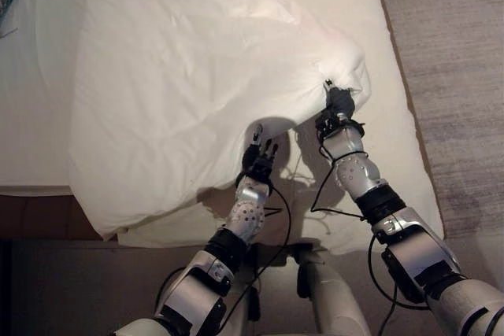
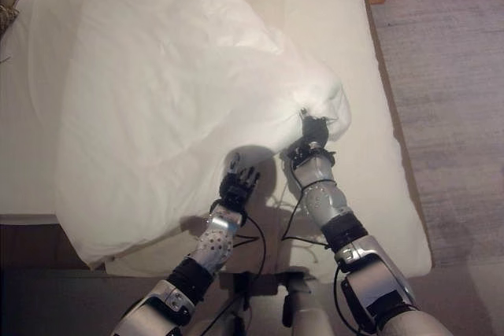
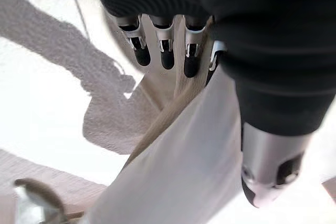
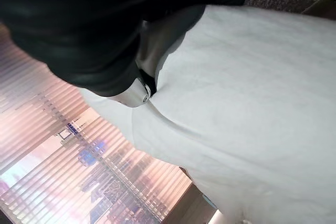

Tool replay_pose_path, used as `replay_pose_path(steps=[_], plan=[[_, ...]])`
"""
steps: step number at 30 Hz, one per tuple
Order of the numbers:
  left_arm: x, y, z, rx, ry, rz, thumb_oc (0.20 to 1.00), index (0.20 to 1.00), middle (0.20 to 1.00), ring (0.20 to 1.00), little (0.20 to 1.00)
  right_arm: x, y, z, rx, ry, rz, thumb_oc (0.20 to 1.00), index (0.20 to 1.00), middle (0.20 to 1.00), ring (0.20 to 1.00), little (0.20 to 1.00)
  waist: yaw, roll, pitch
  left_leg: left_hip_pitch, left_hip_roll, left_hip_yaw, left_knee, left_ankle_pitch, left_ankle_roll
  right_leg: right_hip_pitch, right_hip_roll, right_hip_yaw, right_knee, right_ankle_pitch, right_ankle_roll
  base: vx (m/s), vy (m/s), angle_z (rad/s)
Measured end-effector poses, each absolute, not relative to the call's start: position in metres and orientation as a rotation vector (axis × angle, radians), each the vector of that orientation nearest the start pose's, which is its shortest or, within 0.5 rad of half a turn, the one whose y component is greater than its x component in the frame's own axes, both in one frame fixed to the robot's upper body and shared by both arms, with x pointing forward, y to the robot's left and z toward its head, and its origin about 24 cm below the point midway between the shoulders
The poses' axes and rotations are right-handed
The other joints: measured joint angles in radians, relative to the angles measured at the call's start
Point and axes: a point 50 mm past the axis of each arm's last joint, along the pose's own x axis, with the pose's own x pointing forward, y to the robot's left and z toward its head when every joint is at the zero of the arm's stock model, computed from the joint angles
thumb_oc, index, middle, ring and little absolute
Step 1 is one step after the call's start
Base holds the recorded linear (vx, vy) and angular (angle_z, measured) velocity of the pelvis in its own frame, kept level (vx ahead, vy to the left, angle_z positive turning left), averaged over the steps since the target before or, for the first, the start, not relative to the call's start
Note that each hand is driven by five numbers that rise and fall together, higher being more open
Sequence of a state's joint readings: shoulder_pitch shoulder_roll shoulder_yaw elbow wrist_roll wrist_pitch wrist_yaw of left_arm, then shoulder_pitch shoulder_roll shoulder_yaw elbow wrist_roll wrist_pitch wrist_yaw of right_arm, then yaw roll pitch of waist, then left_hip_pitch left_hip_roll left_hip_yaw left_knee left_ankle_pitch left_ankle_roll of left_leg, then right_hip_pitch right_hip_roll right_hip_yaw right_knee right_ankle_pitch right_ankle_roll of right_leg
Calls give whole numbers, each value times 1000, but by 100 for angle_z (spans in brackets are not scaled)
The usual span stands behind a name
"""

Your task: Make the bed

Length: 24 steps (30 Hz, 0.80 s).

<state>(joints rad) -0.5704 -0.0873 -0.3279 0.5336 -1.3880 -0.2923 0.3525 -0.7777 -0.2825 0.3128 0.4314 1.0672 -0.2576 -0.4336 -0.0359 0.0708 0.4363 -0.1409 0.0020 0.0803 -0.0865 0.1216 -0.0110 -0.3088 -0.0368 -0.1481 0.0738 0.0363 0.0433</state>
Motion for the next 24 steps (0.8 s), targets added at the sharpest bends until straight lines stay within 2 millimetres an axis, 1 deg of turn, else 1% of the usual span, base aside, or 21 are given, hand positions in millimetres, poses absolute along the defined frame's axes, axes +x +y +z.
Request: replay_pose_path(steps=[4,6,8,12,13,17,19,21,22,24], plan=[[333,44,66,-1287,273,122,1000,1000,1000,1000,1000,371,-129,177,699,-223,-80,200,200,200,200,200,0,0,0,0,1,0,0,0,0,1,0,-2,0,0,0,0,0,0],[334,47,67,-1304,265,152,1000,1000,1000,1000,1000,367,-130,175,709,-227,-85,200,200,200,200,200,0,0,0,1,2,-1,0,0,0,5,0,-6,-2,0,0,8,-5,6],[336,53,69,-1342,245,211,1000,1000,1000,1000,1000,363,-130,168,756,-216,-110,200,200,200,200,200,0,0,0,5,4,0,0,-1,-1,14,1,-12,-8,0,0,7,-9,7],[338,64,68,-1368,225,286,1000,1000,1000,1000,1000,359,-128,159,781,-201,-122,200,200,200,200,200,1,-1,0,5,4,-1,0,-2,-3,15,1,-13,-8,0,0,3,-4,1],[340,71,70,-1386,209,320,1000,1000,1000,1000,1000,357,-126,154,792,-191,-125,200,200,200,200,200,0,-1,-1,5,5,0,0,-3,-4,15,1,-13,-9,0,0,0,0,0],[348,86,73,-1404,189,393,1000,1000,1000,1000,1000,350,-125,145,816,-176,-127,200,200,200,200,200,0,-8,-1,5,8,0,0,-4,-5,14,5,-12,-10,-1,0,3,-18,-1],[350,87,76,-1405,181,403,1000,1000,1000,1000,1000,350,-125,144,818,-177,-130,200,200,200,200,200,-1,-9,-1,4,9,0,0,-6,-7,14,6,-11,-10,-1,1,-7,-45,0],[352,90,78,-1416,173,417,1000,1000,1000,1000,1000,346,-126,138,825,-168,-131,200,200,200,200,200,-2,-22,-7,-1,11,-1,0,-7,-8,9,8,-12,-10,-1,1,-8,-43,-1],[353,94,79,-1423,162,432,1000,1000,1000,1000,1000,343,-124,132,838,-152,-132,200,200,200,200,200,-2,-38,-14,-8,13,-1,0,-7,-9,1,10,-12,-10,-1,1,0,0,0],[353,94,79,-1421,161,445,1000,1000,1000,1000,1000,342,-123,129,846,-144,-135,200,200,200,200,200,-3,-50,-20,-11,15,0,0,-7,-9,-2,12,-11,-10,-1,1,-20,-56,-1]])
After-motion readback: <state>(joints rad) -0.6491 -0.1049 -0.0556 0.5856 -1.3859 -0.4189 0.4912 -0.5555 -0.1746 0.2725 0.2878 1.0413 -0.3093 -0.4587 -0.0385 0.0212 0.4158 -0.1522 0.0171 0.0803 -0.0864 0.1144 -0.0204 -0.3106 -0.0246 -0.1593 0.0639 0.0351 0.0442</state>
